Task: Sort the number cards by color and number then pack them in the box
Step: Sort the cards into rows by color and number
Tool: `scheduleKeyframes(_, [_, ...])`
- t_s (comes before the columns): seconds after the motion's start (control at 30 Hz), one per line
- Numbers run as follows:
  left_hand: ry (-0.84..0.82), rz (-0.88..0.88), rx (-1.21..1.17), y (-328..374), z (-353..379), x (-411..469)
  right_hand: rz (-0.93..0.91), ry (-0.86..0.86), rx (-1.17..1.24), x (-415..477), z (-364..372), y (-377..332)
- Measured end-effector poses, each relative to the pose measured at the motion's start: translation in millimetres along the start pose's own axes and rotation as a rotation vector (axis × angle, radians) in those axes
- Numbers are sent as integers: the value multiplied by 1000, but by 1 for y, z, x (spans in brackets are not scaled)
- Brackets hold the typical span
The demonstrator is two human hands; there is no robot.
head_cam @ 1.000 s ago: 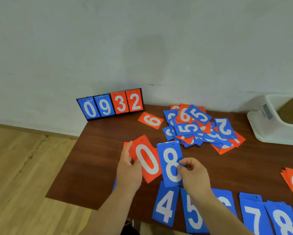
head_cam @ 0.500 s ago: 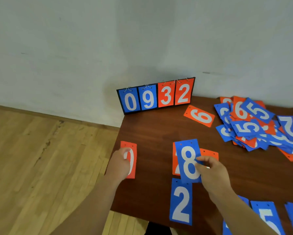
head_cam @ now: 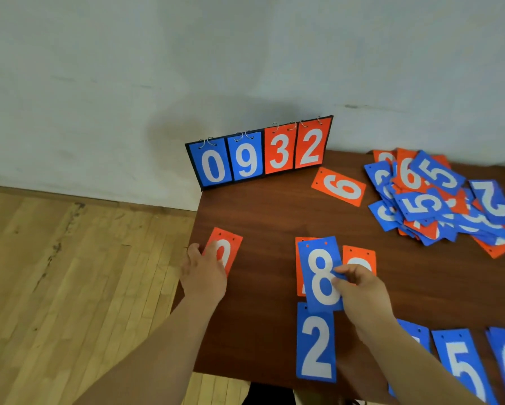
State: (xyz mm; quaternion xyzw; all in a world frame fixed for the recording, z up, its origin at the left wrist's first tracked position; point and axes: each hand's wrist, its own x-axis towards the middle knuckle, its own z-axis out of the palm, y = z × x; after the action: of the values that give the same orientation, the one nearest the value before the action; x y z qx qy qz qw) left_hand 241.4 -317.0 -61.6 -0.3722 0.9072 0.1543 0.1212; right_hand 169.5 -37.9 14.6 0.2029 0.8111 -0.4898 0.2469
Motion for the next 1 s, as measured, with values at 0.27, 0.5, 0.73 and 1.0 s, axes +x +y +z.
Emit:
scheduleKeyframes(0.27, [-208, 191, -643, 122, -23, -115, -11, 18, 94, -5, -53, 22])
scheduleKeyframes(0.5, [-366, 395, -725, 244, 41, -209, -90, 71, 135, -12, -174, 82])
scheduleKeyframes(0.73, [-471, 383, -637, 365, 119, -319, -84, 68, -44, 3, -337, 182])
scheduleKeyframes(1.0, [-497, 559, -466, 473, 177, -394, -102, 137, -272, 25, -466, 243])
